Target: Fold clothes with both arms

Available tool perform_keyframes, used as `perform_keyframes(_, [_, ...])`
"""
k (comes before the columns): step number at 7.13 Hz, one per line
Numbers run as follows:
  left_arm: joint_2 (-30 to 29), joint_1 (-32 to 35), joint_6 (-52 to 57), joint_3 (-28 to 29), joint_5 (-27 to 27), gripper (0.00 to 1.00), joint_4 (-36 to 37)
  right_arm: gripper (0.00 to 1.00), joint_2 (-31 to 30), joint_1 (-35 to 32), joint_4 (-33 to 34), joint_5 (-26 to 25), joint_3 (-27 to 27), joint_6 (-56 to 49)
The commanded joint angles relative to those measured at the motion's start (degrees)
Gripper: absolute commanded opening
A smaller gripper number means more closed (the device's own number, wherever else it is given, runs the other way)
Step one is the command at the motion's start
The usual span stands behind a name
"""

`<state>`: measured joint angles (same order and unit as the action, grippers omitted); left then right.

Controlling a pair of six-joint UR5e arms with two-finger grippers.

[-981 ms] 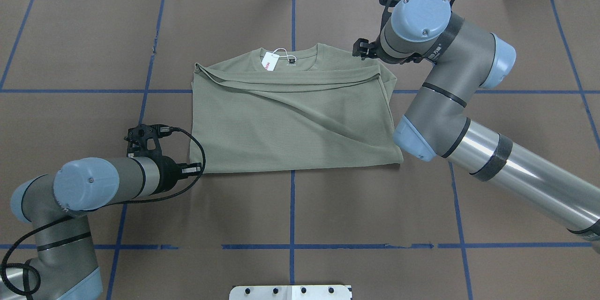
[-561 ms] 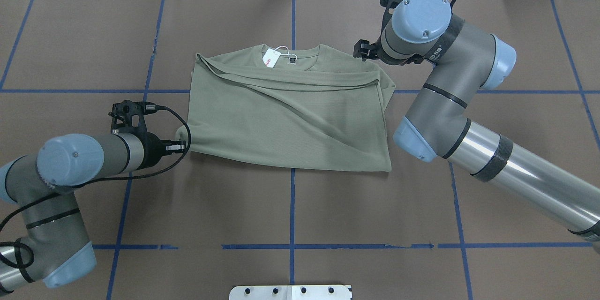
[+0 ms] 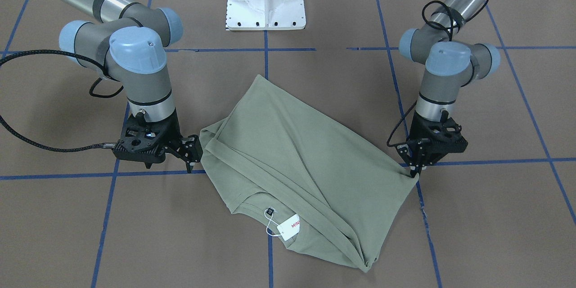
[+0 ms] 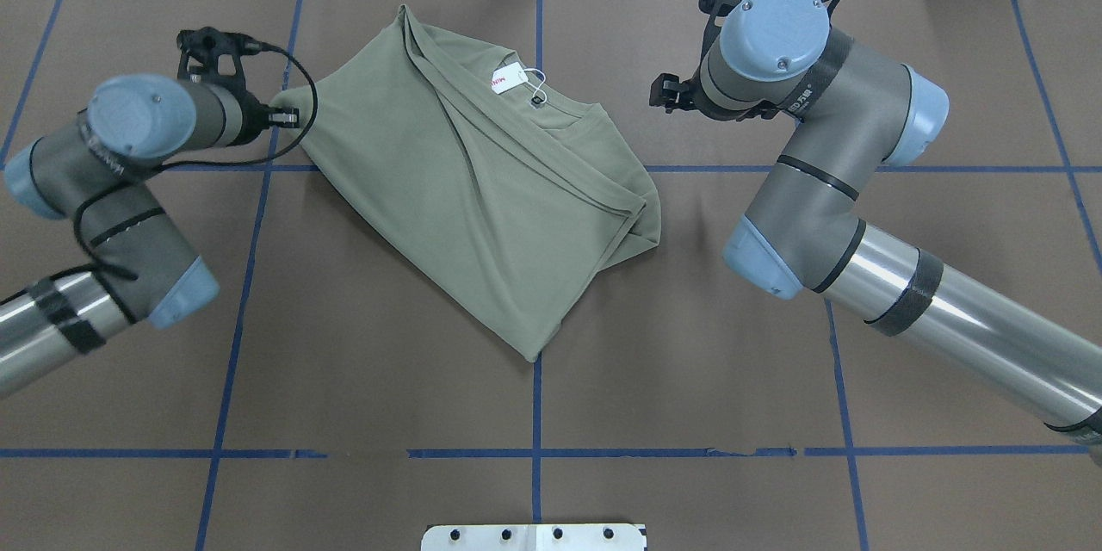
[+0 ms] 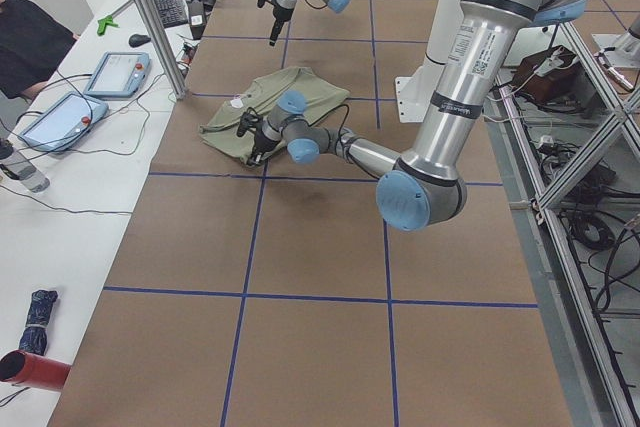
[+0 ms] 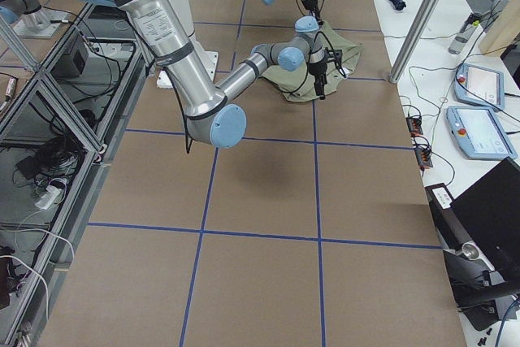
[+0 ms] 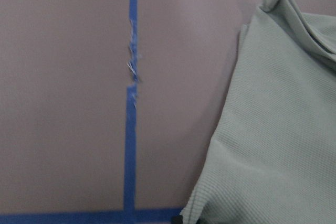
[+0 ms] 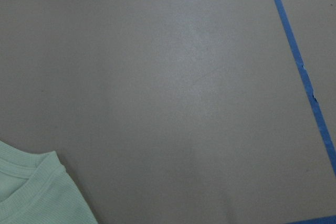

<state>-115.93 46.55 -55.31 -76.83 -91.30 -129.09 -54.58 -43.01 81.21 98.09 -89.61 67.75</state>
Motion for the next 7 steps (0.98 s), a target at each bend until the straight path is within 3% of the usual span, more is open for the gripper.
perform_keyframes(1, [-13.8,5.0,6.8,21.8,0.2,0.00,-4.7,1.00,-0.1,0.2,0.0,0.0,-1.0,0.4])
perform_keyframes(3, [-14.1,7.7,13.7,24.4,0.2,0.01,-8.1,1.00,0.1,0.6,0.0,0.0,-1.1,0.6])
perform_keyframes(4, [-12.8,7.7,14.1,22.3,-0.2,0.99,-9.8,1.00,0.5,1.4,0.0,-0.1,-0.8,3.1])
perform_keyframes(6, [-6.7,8.9,13.2,11.0,-15.0,1.00,-11.1,1.00,1.3,5.4,-5.4,-0.8,0.2,14.6])
perform_keyframes(7, [-3.6,8.8,12.0,6.6,-15.3,1.00,-11.1,0.96,4.5,7.7,-6.3,-3.8,3.6,19.6])
